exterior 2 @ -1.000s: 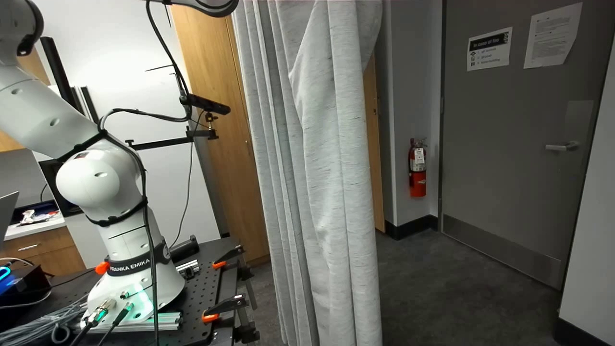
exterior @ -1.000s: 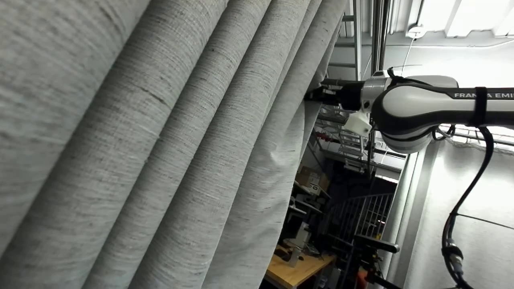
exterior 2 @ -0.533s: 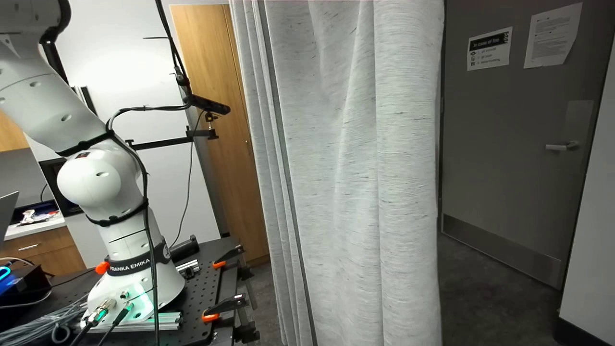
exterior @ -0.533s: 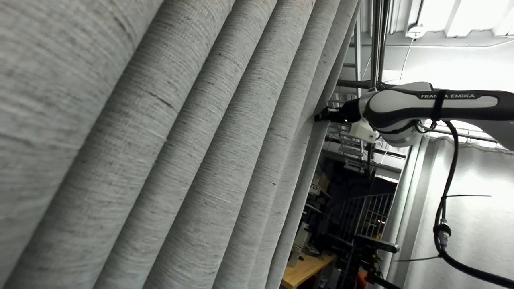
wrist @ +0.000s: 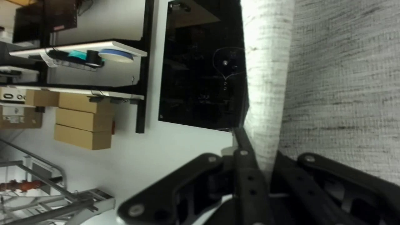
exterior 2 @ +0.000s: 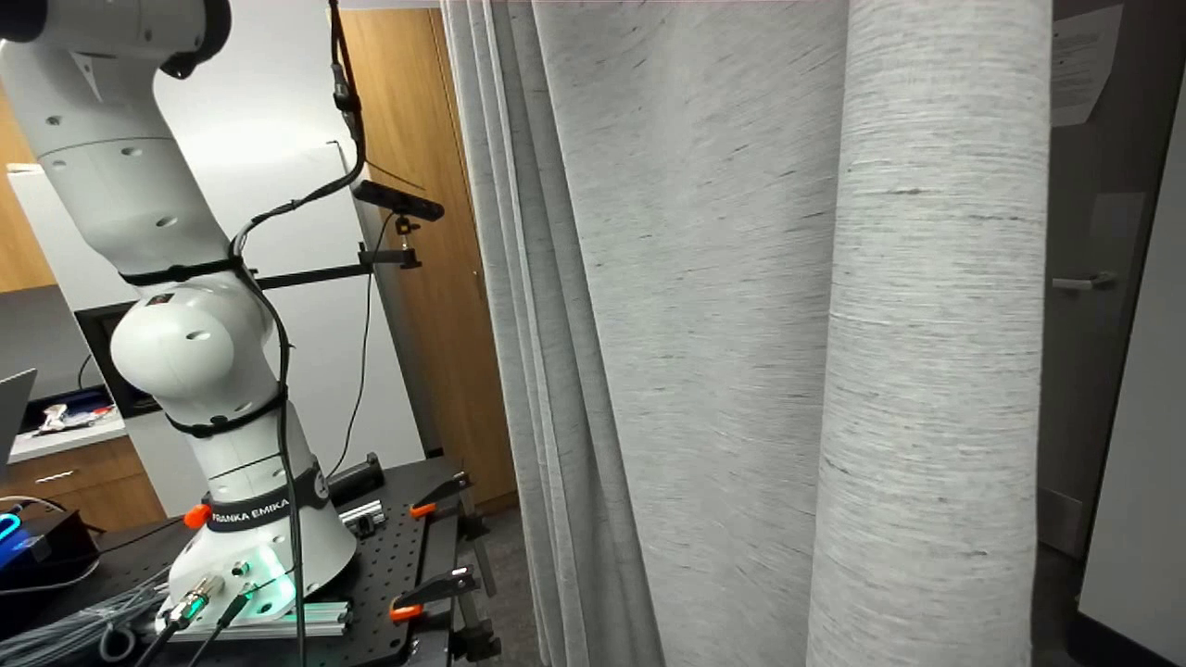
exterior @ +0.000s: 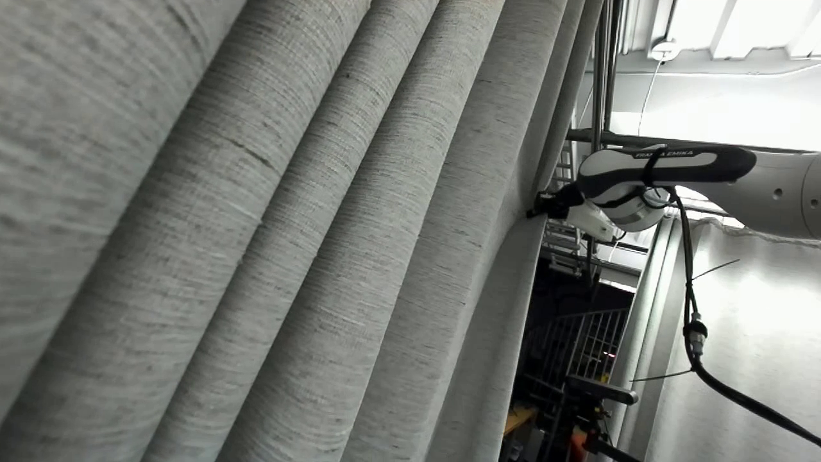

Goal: Slide the curtain to the right

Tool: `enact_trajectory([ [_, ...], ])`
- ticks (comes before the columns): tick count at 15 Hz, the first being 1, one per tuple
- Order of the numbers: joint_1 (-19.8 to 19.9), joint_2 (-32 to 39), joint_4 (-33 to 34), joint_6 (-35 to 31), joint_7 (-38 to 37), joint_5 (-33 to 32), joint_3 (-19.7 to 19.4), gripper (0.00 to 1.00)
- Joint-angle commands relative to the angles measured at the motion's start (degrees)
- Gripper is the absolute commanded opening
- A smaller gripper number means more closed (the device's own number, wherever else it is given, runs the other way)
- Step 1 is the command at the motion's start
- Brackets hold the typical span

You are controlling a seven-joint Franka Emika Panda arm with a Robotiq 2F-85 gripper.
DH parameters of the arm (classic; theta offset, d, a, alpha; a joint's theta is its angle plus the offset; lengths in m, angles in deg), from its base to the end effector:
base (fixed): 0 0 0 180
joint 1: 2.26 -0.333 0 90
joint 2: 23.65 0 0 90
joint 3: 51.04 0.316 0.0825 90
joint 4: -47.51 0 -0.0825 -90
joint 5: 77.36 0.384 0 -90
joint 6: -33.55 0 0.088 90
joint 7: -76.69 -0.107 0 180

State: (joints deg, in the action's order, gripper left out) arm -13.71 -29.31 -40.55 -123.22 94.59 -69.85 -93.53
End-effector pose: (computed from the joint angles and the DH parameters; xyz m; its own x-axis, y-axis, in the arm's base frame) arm 0.4613 -0.3205 0.8280 0.3026 -0.0328 0.9526 -0.4189 -0.9023 0.1020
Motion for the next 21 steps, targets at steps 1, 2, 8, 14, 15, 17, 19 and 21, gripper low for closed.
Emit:
enact_trajectory([
  [1,2.77,9.64,12.00,7.40,-0.17,10.81,-7.33,0.00],
  [2,4.16,11.67,13.98,9.59,-0.82,13.84,-9.06,0.00],
  [8,18.12,22.81,24.25,21.37,-5.16,30.67,-13.78,0.00],
  [14,35.54,33.75,38.54,28.68,-8.15,41.26,-9.98,0.00],
  [15,37.19,35.07,40.98,28.91,-8.25,42.10,-8.83,0.00],
  [17,39.05,36.95,45.18,29.23,-8.31,42.63,-6.85,0.00],
  [19,39.31,37.77,47.48,29.12,-8.09,41.90,-5.04,0.00],
  [21,38.71,38.15,48.46,28.91,-7.52,41.26,-3.68,0.00],
])
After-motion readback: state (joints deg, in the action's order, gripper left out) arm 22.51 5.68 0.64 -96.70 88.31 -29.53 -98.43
